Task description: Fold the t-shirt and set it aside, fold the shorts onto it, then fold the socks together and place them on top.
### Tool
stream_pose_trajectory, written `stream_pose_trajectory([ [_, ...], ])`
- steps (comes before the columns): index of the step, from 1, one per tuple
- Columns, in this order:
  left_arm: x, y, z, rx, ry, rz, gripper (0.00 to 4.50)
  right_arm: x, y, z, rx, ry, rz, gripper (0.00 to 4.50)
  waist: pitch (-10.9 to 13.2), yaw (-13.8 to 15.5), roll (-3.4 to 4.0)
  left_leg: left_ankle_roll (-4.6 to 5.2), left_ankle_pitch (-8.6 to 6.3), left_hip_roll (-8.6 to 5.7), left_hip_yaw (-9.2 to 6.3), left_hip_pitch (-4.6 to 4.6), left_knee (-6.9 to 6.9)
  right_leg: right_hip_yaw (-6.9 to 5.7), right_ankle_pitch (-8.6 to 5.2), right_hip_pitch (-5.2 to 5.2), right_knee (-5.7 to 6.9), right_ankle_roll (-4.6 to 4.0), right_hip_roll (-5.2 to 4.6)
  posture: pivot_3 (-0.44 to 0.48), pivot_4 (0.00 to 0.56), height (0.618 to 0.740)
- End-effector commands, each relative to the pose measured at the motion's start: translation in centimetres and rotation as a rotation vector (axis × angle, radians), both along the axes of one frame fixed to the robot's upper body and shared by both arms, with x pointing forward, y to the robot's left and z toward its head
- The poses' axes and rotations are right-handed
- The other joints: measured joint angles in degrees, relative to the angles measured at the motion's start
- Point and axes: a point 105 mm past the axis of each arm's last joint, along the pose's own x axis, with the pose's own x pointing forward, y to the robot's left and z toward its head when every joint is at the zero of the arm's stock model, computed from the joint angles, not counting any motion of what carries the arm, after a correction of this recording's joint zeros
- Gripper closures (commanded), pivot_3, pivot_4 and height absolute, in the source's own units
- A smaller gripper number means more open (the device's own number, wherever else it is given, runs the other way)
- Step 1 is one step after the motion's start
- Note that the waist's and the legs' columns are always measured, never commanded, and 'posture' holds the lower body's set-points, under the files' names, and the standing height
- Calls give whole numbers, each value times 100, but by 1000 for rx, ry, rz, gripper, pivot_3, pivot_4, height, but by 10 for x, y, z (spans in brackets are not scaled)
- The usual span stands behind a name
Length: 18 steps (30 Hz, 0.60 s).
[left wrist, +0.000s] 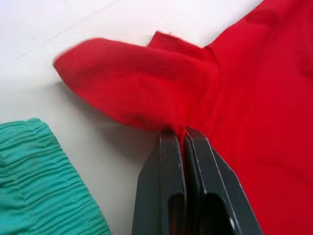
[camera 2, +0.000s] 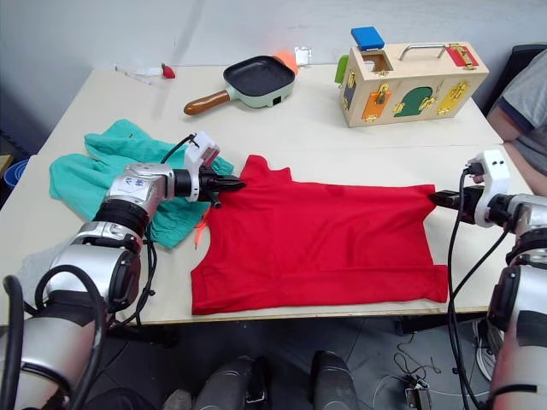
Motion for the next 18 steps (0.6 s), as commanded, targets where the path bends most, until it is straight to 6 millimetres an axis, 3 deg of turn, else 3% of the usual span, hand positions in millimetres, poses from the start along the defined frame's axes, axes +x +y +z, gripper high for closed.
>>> stream_pose_trajectory([
  [1, -3, 3, 7, 46, -44, -40, 4500, -8, -9, 4, 3, -14, 6, 4477, 0, -1, 0, 0, 0, 0, 0, 0, 1, 1, 0, 0, 1, 0, -1, 0, 150, 740],
  [18, -15, 8, -10, 96, -5, -66, 4500, -28, -12, -29, 20, 94, 41, 4477, 0, 3, 0, -5, -4, 2, -2, 1, 17, 10, 0, 0, 15, 0, -8, 0, 150, 740],
])
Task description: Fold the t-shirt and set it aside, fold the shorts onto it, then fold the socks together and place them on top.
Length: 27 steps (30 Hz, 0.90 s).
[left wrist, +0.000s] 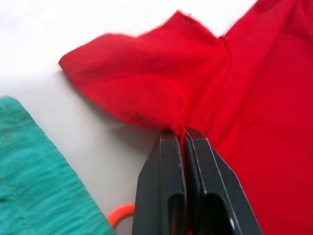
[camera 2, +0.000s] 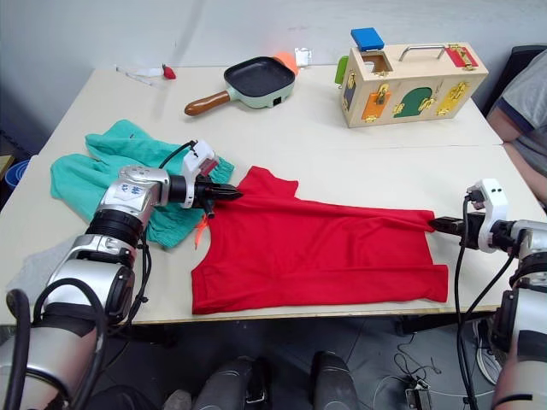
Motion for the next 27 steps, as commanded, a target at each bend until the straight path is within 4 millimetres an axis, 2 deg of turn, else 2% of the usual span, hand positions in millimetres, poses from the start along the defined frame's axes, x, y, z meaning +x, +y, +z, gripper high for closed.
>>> stream_pose_trajectory([
  [1, 0, 2, 7, 12, -18, 0, 4264, -7, -5, 11, 16, -12, 21, 4496, 0, 1, 0, 0, 0, 0, -1, 0, 1, 0, 0, 0, 1, 0, 0, 0, 150, 740],
  [4, -2, 3, 6, 17, -2, -6, 3493, -10, -5, 13, 33, -11, 34, 4500, 0, 0, 0, 0, 0, 0, -1, 0, 2, 0, 0, 0, 3, 0, 0, 0, 150, 740],
  [7, -5, 5, 20, -64, 44, 0, 2549, -22, -13, 28, -31, -53, 102, 3855, 0, 24, 0, 0, 0, 0, -4, -2, 3, -2, 0, -1, 5, 0, 0, 0, 150, 740],
  [10, 0, 12, 34, -129, 90, 78, 1638, -34, -9, 40, -84, -119, 209, 2887, 1, 20, -2, 2, -2, 0, -3, -1, 3, -1, 0, -1, 4, 0, 0, 0, 150, 740],
  [15, 4, 4, 52, -253, 171, 101, 113, -46, 18, 62, -129, -322, 346, 1177, 2, 22, -5, 1, -2, 1, -4, -1, 12, -5, 0, 0, 12, 0, 1, 0, 150, 740],
  [17, 11, -1, 51, -247, 164, 139, 0, -48, 31, 65, -140, -379, 369, 449, 2, 28, -5, -4, -5, 1, -3, 3, 15, -4, 0, 1, 18, 0, -1, 0, 150, 740],
  [19, 16, -11, 52, -239, 144, 153, 0, -50, 41, 67, -153, -426, 382, 26, 2, 34, -6, -26, -17, 1, -4, 4, 15, 0, 0, 1, 19, 0, -2, 0, 150, 740],
  [22, 24, -18, 45, -162, 117, 201, 0, -52, 54, 69, -152, -462, 401, 26, 4, 36, -8, -25, -17, 0, -4, 3, 16, 0, 0, 1, 19, 0, -2, 0, 150, 740],
  [27, 36, -18, 29, -56, 65, 319, 0, -54, 70, 75, -133, -502, 415, 26, 7, 36, -13, -16, -12, 1, -5, 2, 15, 3, 0, -1, 19, 0, -3, 0, 150, 740],
])
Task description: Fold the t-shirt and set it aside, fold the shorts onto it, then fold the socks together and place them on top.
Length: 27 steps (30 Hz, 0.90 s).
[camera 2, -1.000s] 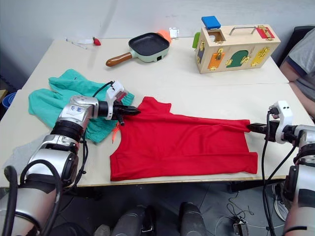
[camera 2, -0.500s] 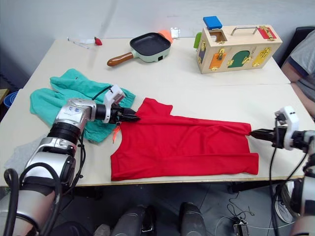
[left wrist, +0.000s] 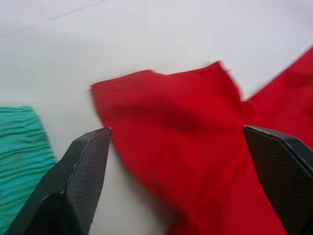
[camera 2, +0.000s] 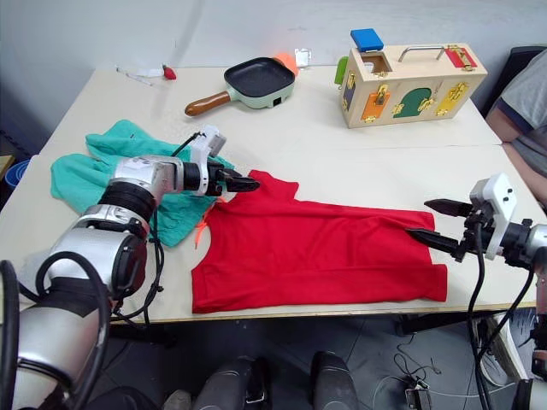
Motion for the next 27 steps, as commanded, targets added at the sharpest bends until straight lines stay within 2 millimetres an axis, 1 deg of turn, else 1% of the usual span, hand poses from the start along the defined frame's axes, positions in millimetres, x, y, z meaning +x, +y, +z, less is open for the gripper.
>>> stream_pose_trajectory([
  [1, 9, 1, 6, 75, -65, 57, 0, -4, 7, 17, 22, -71, 8, 26, 1, 0, -1, 0, 0, 0, 0, 0, 0, 1, 0, 0, -1, 0, 0, 0, 150, 740],
  [6, 2, -12, -13, 77, 3, 6, 0, -8, 10, 16, 27, -73, 4, 26, 2, 33, -5, 1, -1, 0, 0, -1, 1, 0, 0, 0, -1, 0, -1, 0, 150, 740],
  [9, -6, -17, -30, 86, 42, -53, 600, -9, 13, 16, 31, -75, 7, 0, 2, 79, -5, 2, -3, -1, 2, 0, 2, 0, 0, 0, -2, 0, -2, 0, 150, 740],
  [10, -6, -18, -33, 74, 50, -46, 920, -9, 14, 16, 32, -77, 9, 0, 2, 101, -5, -2, -5, -1, 2, 1, 2, 0, 0, 0, -3, 0, -1, 0, 150, 740],
  [14, -2, -23, -27, -30, 27, -2, 2231, -11, 17, 17, 36, -80, 14, 0, 2, 143, -6, -5, -8, 0, 1, 1, 4, 3, 0, 0, -4, 0, -5, 0, 150, 740],
  [18, 3, -26, -15, -129, -29, 29, 3512, -14, 17, 15, 41, -76, 14, 0, 3, 154, -8, 1, -8, -1, 0, -1, 5, 1, 0, 0, -4, 0, -5, 0, 150, 740],
  [21, 4, -29, 3, -209, -87, -10, 4439, -17, 21, 11, 57, -54, 19, 0, 5, 148, -13, 17, 1, -1, 0, -3, 6, -1, 0, 0, -5, 0, -5, 0, 150, 740],
  [24, 0, -32, 11, -224, -137, -91, 4478, -20, 25, 7, 71, -20, 30, 0, 5, 137, -13, 17, 0, 0, 0, -2, 4, -2, 0, 0, -6, 0, -3, 0, 150, 740],
  [27, -7, -30, 13, -154, -239, -203, 4478, -20, 30, 4, 78, -12, 41, 0, 5, 132, -12, 12, -2, 0, 0, -2, 4, -3, 0, 0, -7, 0, -2, 0, 150, 740],
])
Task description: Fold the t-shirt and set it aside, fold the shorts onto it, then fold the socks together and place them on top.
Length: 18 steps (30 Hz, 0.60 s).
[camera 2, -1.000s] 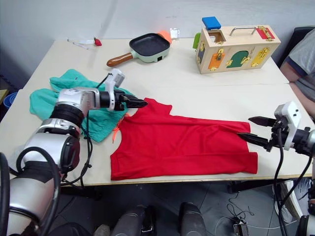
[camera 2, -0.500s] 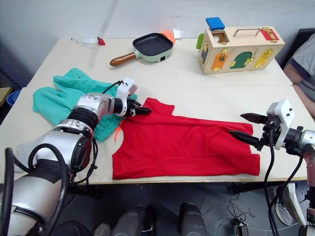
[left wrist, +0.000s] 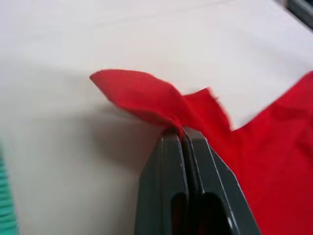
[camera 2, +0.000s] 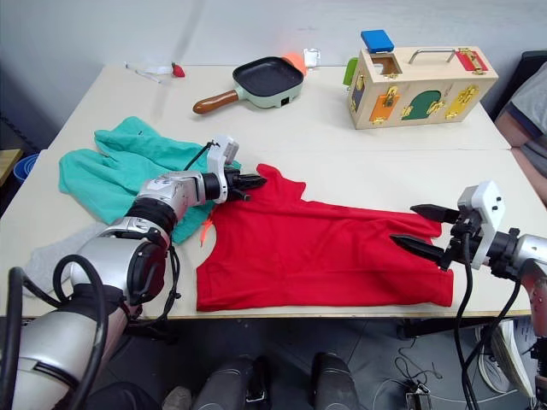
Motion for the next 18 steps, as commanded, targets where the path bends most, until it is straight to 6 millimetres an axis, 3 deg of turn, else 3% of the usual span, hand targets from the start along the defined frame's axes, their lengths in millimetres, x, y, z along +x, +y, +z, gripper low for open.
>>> stream_pose_trajectory([
  [1, -5, 2, 16, 57, -160, -112, 4478, -3, 7, 10, 17, -37, 20, 0, 0, -9, 0, -12, -7, 0, 0, 0, -1, 0, 0, 0, 0, 0, 0, 0, 150, 740],
  [5, -12, 6, 11, 199, -341, -202, 4478, -3, 8, 7, 21, -29, 22, 0, 0, -5, 0, -14, -8, 2, 1, 1, 0, 1, 0, -1, 0, 0, 2, 0, 150, 740],
  [9, -21, 5, 15, 212, -469, -282, 4478, -4, 8, 5, 25, -20, 18, 0, 0, 6, 0, -13, -8, 1, 1, -1, 0, 1, 0, -1, -7, -1, -1, 0, 150, 740],
  [14, -46, 7, 13, 208, -611, -466, 4478, -3, 4, 2, 28, -11, 9, 0, 0, -1, 1, -5, -12, 1, 1, -1, 0, 1, 1, -1, -32, -1, -2, 0, 150, 740],
  [18, -67, 13, 1, 247, -693, -615, 4478, -4, 5, -3, 38, 4, 6, 0, 0, -6, 1, 9, -6, 2, 2, -1, 1, -1, 1, 0, -33, -1, -1, 0, 150, 740],
])
